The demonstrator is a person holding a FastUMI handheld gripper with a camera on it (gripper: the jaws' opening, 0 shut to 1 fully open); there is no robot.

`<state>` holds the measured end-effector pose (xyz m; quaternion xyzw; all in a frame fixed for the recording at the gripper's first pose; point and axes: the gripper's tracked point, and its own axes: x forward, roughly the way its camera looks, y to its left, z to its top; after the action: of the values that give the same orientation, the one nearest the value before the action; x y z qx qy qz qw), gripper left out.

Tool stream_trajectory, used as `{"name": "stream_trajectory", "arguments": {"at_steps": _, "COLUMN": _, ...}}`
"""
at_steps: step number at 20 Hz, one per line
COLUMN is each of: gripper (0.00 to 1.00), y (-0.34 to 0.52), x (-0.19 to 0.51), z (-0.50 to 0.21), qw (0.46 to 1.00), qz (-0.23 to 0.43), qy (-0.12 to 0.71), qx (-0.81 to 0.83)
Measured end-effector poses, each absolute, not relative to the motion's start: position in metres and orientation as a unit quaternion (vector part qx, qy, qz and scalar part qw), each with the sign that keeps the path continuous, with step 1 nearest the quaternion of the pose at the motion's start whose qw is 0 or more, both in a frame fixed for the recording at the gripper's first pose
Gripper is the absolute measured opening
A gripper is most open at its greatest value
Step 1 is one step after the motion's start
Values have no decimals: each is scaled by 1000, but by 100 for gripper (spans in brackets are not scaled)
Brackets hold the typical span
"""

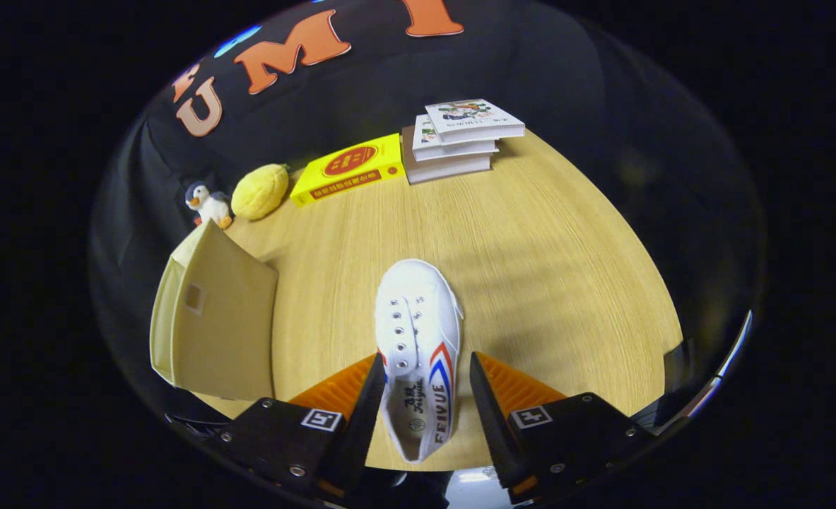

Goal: Open the storage box then place both shoes into the box .Put the left shoe in first, then the right shoe, with the right side of both shoes facing outward in a uniform manner.

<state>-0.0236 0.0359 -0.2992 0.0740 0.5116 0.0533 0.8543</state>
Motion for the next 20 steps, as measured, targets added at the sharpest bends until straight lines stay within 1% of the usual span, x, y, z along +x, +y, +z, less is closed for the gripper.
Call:
{"name": "stream_trajectory", "arguments": {"at_steps": 3, "gripper": 60, "y": 38, "x": -30, "z": -318, "qw": 841, "qz": 65, "qy": 534, "qx": 67}}
{"name": "stream_trajectory", "arguments": {"at_steps": 6, "gripper": 52, "y": 38, "x": -31, "z": -335, "qw": 831, "qz": 71, "qy": 549, "qx": 48}}
{"name": "stream_trajectory", "arguments": {"at_steps": 8, "gripper": 43, "y": 45, "x": -32, "z": -344, "qw": 822, "qz": 79, "qy": 561, "qx": 55}}
{"name": "stream_trajectory", "arguments": {"at_steps": 9, "gripper": 35, "y": 43, "x": -30, "z": -345, "qw": 822, "qz": 77, "qy": 562, "qx": 51}}
{"name": "stream_trajectory", "arguments": {"at_steps": 10, "gripper": 32, "y": 43, "x": -31, "z": -346, "qw": 821, "qz": 77, "qy": 563, "qx": 48}}
{"name": "stream_trajectory", "arguments": {"at_steps": 13, "gripper": 17, "y": 39, "x": -30, "z": -348, "qw": 824, "qz": 79, "qy": 559, "qx": 39}}
{"name": "stream_trajectory", "arguments": {"at_steps": 14, "gripper": 14, "y": 37, "x": -30, "z": -350, "qw": 827, "qz": 79, "qy": 555, "qx": 35}}
{"name": "stream_trajectory", "arguments": {"at_steps": 15, "gripper": 7, "y": 35, "x": -28, "z": -349, "qw": 830, "qz": 77, "qy": 551, "qx": 36}}
{"name": "stream_trajectory", "arguments": {"at_steps": 17, "gripper": 4, "y": 34, "x": -30, "z": -351, "qw": 830, "qz": 62, "qy": 550, "qx": 68}}
{"name": "stream_trajectory", "arguments": {"at_steps": 20, "gripper": 4, "y": 36, "x": -32, "z": -349, "qw": 835, "qz": 73, "qy": 542, "qx": 58}}
